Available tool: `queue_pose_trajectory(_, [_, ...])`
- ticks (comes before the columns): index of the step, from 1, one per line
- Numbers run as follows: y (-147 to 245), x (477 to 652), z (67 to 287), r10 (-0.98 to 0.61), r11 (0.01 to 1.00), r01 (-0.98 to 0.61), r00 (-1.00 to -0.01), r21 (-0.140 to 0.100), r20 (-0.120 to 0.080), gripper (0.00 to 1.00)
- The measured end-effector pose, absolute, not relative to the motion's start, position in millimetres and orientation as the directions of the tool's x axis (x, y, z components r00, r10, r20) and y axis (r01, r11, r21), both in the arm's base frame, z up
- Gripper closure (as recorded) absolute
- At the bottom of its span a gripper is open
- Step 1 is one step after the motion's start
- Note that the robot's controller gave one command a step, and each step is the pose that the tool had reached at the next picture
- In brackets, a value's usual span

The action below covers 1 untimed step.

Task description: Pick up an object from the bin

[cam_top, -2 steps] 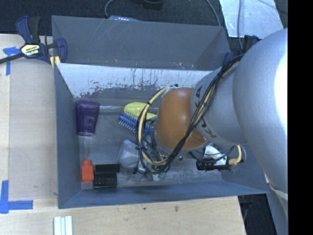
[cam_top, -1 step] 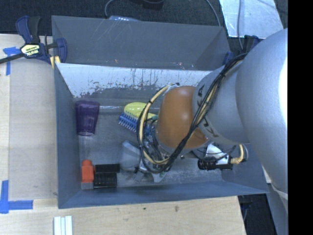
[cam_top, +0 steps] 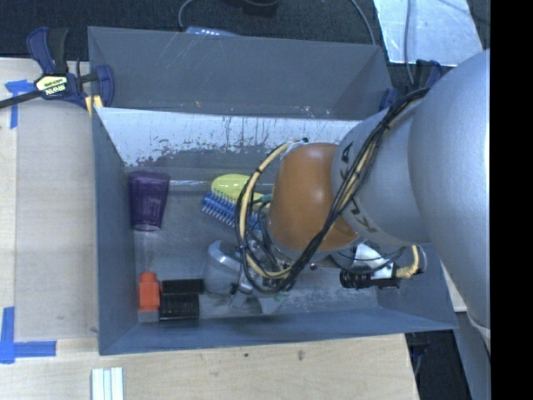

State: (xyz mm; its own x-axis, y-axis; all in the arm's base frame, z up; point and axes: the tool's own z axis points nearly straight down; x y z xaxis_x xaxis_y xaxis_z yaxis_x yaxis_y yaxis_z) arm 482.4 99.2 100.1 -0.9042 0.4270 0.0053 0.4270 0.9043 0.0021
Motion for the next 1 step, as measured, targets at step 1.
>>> queue_pose_trajectory(1, [99.4,482.1,116.1,0.426,0.905,0.426,-0.905,0.002,0.007,1.0])
